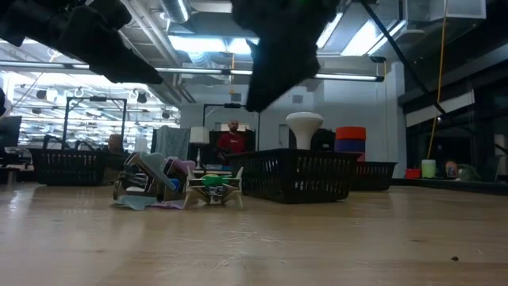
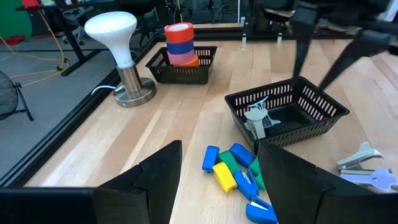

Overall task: Pick and place Stapler, Stapler remover, tape
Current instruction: Put the gray staple remover into the center black bin

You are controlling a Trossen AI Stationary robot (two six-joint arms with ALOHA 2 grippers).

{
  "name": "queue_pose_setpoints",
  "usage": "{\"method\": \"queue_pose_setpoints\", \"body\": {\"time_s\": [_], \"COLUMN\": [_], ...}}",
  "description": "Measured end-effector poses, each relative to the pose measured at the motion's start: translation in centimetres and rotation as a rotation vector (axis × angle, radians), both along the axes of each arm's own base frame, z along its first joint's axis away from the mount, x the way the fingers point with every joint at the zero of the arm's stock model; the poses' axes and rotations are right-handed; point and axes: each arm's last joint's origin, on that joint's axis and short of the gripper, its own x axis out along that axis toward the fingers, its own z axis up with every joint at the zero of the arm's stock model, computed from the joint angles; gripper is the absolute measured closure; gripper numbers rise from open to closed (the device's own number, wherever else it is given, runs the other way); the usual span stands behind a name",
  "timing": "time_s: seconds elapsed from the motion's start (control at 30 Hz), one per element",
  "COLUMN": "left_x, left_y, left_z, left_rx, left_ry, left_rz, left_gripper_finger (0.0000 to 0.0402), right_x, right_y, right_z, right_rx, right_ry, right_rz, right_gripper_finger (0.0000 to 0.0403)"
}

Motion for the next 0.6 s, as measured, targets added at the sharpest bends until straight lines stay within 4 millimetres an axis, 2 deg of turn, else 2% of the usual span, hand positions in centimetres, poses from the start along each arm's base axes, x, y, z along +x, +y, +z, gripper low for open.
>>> {"method": "queue_pose_setpoints", "body": {"time_s": [0.17,0.33,0.6], "left_x": [0.0,0.0,0.0], "left_y": [0.0,0.0,0.0], "left_z": [0.0,0.0,0.0], "left_rx": [0.0,0.0,0.0], "left_ry": [0.0,0.0,0.0], "left_rz": [0.0,0.0,0.0], "left_gripper_finger": [0.0192,0.0192,0.0192], "right_x": [0.6,1.2,2.0], "right_y": [1.8,3.7,4.2], "right_z": [0.2,-0.7,-1.6], "right_rx": [-0.019,-0.02,-0.007], "right_ry": [-0.034,-0.025,-0.06], "right_rz": [0.22,0.506,0.59], "right_gripper_finger": [0.0269,0.0269,0.0269]}}
